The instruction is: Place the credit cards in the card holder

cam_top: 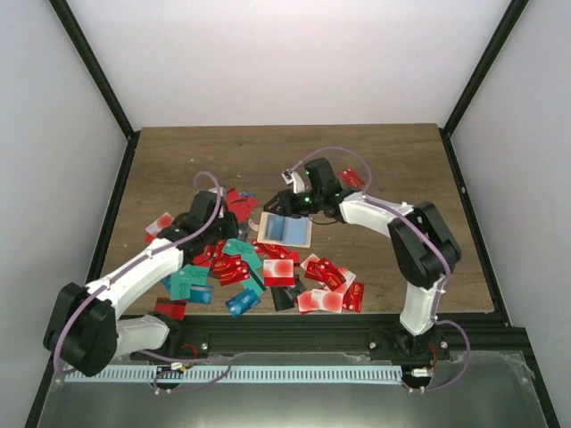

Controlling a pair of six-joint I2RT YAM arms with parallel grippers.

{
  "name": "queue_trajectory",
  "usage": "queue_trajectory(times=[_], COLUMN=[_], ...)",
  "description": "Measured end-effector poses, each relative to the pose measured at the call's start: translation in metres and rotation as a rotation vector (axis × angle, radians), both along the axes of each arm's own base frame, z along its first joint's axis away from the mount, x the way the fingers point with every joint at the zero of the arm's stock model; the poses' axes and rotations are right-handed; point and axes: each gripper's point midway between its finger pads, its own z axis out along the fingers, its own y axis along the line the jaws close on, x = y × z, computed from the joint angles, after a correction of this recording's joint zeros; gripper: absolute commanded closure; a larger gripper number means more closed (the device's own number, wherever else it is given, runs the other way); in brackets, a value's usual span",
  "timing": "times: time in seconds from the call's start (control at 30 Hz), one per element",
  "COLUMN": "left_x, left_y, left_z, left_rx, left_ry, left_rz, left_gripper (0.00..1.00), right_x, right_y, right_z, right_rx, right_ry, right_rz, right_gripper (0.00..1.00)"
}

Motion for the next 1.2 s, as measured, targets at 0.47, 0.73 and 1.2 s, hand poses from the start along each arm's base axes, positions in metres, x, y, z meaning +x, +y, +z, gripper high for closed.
queue_trajectory(times=[0.47,0.73,1.2], left_x=[-0.069,-0.113,-0.157], left_y=[-0.020,-0.029,0.009], left_z=[-0.019,-0.039,-0.093], left_rx=[-0.121,-0.073,0.074], left_ry=[0.106,0.238,0.413], left_rz=[-0.131,-0.135,0.019], left_gripper=[0.39,0.47,0.59], right_x=[-0.100,-0.162,-0.266], right_y=[-0.083,-0.066,-0.002], right_z=[-0.029,-0.027,-0.071], right_rx=[-0.131,-0.152,-0.178], right_ry=[0.065,0.067,0.244], right_rz=[-0.091,0.010,-0.058], right_gripper=[0.58,0.55,0.48])
